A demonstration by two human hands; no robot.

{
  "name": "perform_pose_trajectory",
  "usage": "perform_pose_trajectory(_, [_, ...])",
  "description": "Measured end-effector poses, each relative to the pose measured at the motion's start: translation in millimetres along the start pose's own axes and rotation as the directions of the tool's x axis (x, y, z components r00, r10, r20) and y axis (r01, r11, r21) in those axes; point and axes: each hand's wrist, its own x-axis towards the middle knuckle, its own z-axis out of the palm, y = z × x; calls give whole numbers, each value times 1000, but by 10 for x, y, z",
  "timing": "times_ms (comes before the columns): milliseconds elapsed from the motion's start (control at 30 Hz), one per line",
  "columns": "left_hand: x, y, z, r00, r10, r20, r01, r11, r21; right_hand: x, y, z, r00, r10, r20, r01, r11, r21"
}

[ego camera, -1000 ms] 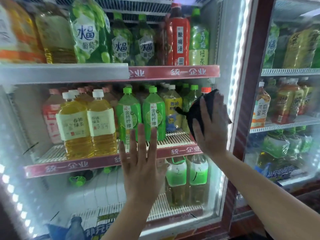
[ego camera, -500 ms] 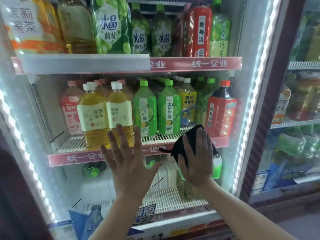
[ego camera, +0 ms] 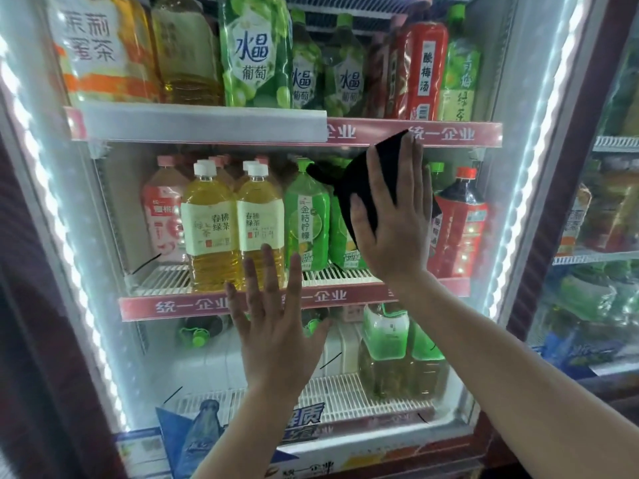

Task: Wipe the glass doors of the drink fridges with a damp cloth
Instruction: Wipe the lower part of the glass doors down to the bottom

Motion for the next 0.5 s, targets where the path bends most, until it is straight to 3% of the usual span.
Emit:
perform_pose_trajectory(233, [-114,-343,-33,997,-59,-51,58,998,-21,-468,-370,207,997,74,14,-73,996,-56])
perform_pose_trajectory(433, [-150,-514,-37,999,-15,-42,12,998,-68,-1198,-604,314,990,-62,129,66,997,-29])
perform_pose_trajectory(500, [-194,-545,-39,999,-33,-36,31,998,-52,-1451,-622,324,963,-176,202,184,983,-22])
